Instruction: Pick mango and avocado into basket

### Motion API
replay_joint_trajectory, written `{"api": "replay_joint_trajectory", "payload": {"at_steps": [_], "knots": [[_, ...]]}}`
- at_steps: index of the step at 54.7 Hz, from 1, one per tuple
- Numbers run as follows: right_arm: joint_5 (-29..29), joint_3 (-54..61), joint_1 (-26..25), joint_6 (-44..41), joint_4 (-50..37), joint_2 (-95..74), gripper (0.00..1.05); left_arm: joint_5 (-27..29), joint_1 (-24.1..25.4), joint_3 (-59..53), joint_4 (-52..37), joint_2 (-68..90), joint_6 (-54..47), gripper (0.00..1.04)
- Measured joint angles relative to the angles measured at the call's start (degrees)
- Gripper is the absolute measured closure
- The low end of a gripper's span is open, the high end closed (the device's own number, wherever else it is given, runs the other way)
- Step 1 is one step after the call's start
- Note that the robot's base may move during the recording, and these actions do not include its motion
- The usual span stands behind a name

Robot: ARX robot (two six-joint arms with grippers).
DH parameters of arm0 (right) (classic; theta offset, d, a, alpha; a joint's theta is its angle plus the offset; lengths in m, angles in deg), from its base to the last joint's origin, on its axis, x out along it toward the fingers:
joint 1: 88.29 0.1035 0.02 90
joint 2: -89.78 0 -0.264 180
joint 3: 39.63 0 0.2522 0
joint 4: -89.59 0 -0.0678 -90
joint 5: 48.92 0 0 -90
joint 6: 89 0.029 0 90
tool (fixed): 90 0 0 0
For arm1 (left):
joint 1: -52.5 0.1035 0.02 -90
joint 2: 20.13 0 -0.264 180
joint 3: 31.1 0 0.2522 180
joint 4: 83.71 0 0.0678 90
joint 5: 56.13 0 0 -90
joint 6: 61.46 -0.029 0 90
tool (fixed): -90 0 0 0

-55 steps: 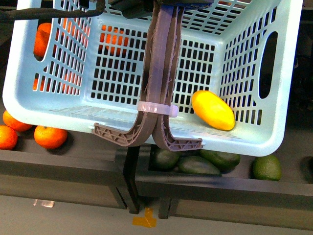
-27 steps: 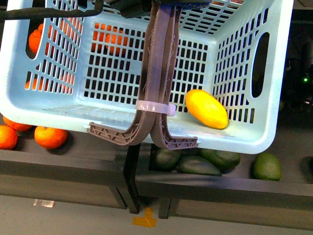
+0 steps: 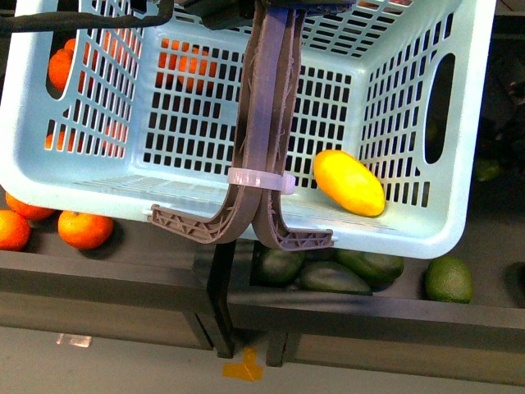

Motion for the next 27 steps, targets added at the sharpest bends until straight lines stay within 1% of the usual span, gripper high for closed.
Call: {"api": "replay_joint_trajectory", "payload": {"at_steps": [9,13,15,18,22,27], "knots": [[-0.74,11.67,-2.25,0.5,-6.88,11.41,0.54,0.13,0.0,0.0,0.0,0.0,0.0,0.99],[0.28,16.9,-3.19,0.85,-8.96,17.2,0.54,0.11,0.0,0.0,0.0,0.0,0.0,0.99],[1.07,21.24,-3.69,0.9,-10.08,22.38,0.54,0.13,0.0,0.0,0.0,0.0,0.0,0.99],[3.98,28.48,-3.91,2.38,-10.08,31.89,0.54,0.09,0.0,0.0,0.0,0.0,0.0,0.99],[7.67,34.73,-2.91,4.39,-8.55,41.59,0.54,-0.04,0.0,0.0,0.0,0.0,0.0,0.99],[12.37,41.18,0.87,8.04,-5.14,55.21,0.54,-0.07,0.0,0.0,0.0,0.0,0.0,0.99]]}}
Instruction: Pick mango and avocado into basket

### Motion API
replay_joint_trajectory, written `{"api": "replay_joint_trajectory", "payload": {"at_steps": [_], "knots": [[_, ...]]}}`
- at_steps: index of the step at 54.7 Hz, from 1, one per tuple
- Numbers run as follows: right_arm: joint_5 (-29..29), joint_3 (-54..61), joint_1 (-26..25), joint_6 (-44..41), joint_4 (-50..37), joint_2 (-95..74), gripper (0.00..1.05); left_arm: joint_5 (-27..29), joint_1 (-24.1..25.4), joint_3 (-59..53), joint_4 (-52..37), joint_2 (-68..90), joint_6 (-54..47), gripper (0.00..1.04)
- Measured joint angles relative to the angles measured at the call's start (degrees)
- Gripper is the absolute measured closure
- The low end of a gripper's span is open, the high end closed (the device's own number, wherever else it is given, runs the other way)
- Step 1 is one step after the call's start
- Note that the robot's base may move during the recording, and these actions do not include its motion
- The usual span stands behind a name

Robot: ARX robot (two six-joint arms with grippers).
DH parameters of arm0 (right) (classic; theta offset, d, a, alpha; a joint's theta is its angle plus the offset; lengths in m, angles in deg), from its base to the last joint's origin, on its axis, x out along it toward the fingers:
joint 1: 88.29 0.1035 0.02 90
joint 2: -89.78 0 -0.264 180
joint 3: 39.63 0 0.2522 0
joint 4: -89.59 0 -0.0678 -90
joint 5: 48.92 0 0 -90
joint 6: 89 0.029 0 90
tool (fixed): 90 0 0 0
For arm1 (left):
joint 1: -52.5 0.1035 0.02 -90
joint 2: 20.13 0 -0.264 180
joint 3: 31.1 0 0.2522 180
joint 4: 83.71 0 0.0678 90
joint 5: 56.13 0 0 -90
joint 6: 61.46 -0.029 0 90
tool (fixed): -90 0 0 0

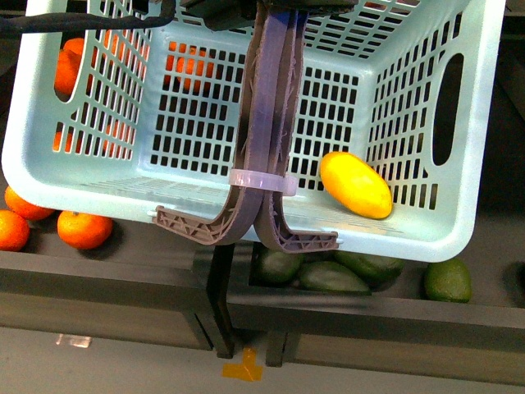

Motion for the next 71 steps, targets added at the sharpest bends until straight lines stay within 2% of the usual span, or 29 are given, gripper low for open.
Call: {"api": "replay_joint_trajectory", "payload": {"at_steps": [3,11,22,27,36,53,65,71], "knots": [[1.55,2.69,4.04,2.51,2.45,8.55,0.54,0.0,0.0,0.0,0.0,0.0,0.0,0.99],[0.44,5.49,12.55,4.74,4.76,18.73,0.54,0.07,0.0,0.0,0.0,0.0,0.0,0.99],[-6.47,8.48,24.68,5.73,6.34,19.26,0.54,0.2,0.0,0.0,0.0,0.0,0.0,0.99],[-9.84,10.38,27.91,5.73,6.23,17.73,0.54,0.0,0.0,0.0,0.0,0.0,0.0,0.99],[-12.02,12.17,29.75,5.77,4.35,16.61,0.52,0.0,0.0,0.0,0.0,0.0,0.02,0.99],[-17.44,14.88,29.53,3.23,-1.05,16.31,0.08,0.26,0.0,0.0,0.0,0.02,-0.09,1.0],[-22.51,17.42,29.42,-1.29,-2.21,21.79,0.09,0.26,0.0,0.0,0.0,0.02,0.02,1.0],[-25.92,18.58,29.53,-2.84,1.31,27.65,0.09,0.11,0.0,0.0,0.0,0.02,0.04,1.0]]}}
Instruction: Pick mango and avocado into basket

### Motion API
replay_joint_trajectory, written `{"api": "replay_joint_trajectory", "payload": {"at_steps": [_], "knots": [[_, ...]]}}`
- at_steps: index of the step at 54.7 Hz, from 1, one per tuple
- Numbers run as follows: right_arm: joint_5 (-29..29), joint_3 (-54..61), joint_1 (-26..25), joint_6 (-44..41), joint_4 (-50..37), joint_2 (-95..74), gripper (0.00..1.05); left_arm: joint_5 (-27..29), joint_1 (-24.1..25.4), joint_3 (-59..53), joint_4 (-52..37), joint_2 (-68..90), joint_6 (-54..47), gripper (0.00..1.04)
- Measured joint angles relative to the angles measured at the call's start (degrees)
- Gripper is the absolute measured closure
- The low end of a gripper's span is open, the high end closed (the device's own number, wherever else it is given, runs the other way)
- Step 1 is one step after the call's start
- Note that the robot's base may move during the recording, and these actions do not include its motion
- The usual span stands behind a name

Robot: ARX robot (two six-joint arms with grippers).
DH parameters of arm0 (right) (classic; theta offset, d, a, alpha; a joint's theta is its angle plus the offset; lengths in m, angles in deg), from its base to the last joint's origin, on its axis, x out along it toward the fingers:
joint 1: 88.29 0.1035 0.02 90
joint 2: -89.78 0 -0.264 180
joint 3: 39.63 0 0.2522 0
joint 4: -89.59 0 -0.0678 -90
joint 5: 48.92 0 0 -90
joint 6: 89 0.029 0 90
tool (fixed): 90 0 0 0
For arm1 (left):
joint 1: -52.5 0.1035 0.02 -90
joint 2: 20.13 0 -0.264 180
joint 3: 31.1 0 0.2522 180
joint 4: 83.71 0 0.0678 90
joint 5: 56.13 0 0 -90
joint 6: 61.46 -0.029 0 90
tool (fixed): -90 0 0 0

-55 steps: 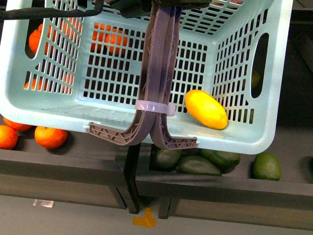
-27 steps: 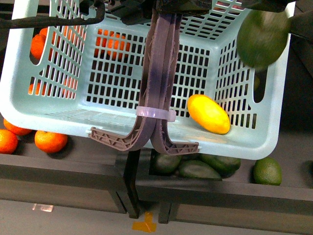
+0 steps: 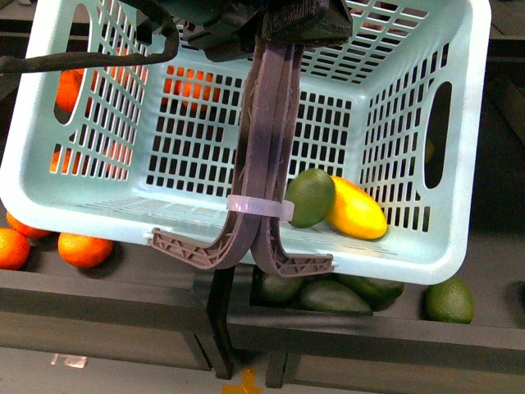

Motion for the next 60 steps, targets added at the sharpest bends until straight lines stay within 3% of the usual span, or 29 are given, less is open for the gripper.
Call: {"api": "replay_joint_trajectory", "payload": {"at_steps": [8,14,18,42,57,60], "knots": [[-4.92,3.72,1.53,-1.49,4.46,9.7,0.1,0.0,0.0,0.0,0.0,0.0,0.07,1.0],[-4.11,11.72,0.55,-10.05,-12.0,14.47,0.27,0.04,0.0,0.0,0.0,0.0,0.02,1.0],[-2.64,15.61,-1.14,-13.81,-16.87,16.48,0.37,-0.04,0.0,0.0,0.0,0.0,0.07,1.0],[5.62,28.41,-9.79,-18.1,-17.53,28.3,1.02,0.04,0.11,0.0,0.0,0.0,0.35,1.0],[9.11,32.7,-13.42,-18.38,-14.51,35.56,1.03,0.07,0.11,0.0,0.0,0.0,0.33,1.0],[13.57,33.7,-16.33,-18.45,-13.03,37.97,1.03,0.09,0.11,0.0,0.0,0.0,0.33,1.0]]}}
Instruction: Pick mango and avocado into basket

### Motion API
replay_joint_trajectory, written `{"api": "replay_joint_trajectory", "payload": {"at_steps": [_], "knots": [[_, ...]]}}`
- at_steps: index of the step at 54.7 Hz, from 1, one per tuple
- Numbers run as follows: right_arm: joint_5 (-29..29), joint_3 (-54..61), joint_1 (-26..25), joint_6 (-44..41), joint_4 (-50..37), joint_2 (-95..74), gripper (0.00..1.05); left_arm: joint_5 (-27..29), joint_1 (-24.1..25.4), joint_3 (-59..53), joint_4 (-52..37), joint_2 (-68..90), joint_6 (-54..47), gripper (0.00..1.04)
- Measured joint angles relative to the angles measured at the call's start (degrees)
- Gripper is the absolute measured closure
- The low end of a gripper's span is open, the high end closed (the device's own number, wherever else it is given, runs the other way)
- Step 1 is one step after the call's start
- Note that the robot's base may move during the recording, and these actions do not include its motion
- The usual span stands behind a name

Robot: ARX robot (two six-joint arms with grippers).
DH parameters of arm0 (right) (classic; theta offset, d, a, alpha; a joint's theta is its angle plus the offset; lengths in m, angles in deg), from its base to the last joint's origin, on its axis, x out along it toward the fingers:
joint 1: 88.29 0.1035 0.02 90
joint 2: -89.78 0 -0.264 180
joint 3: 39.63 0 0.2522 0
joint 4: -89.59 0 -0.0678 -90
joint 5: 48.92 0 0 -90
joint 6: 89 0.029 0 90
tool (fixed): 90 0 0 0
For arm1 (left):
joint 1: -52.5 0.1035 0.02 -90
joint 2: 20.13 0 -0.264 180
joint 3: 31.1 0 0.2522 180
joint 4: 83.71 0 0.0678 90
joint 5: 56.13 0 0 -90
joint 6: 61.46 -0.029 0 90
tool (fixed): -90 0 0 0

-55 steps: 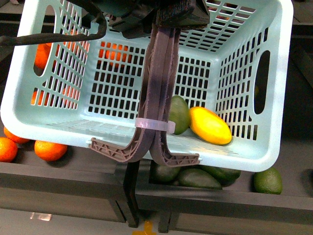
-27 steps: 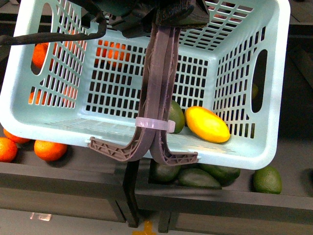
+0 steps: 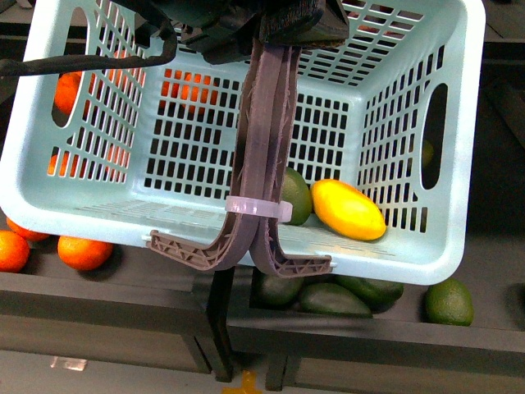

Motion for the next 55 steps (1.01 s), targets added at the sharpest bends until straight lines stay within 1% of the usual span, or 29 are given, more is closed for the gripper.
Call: {"api": "replay_joint_trajectory", "payload": {"at_steps": [2,7,21,25,40,55], "knots": [[0.96,0.35,-1.62,0.0,0.63,1.09,1.03,0.0,0.0,0.0,0.0,0.0,-0.02,1.0],[1.01,0.94,-2.91,0.0,1.84,2.93,1.03,-0.02,0.0,0.0,0.0,0.0,0.02,1.0],[1.36,2.67,-3.08,0.0,6.03,8.87,1.03,-0.02,0.0,0.0,0.0,0.0,0.0,1.0],[1.36,3.72,-3.08,-0.02,5.07,10.14,1.03,-0.02,0.0,0.0,0.0,0.0,0.0,1.0],[1.38,3.74,-3.1,-0.02,11.17,16.57,1.03,0.0,0.0,0.0,0.0,0.0,0.0,1.0],[1.38,3.74,-3.1,-0.02,15.13,20.52,1.03,-0.07,0.0,0.0,0.0,0.0,0.0,1.0]]}}
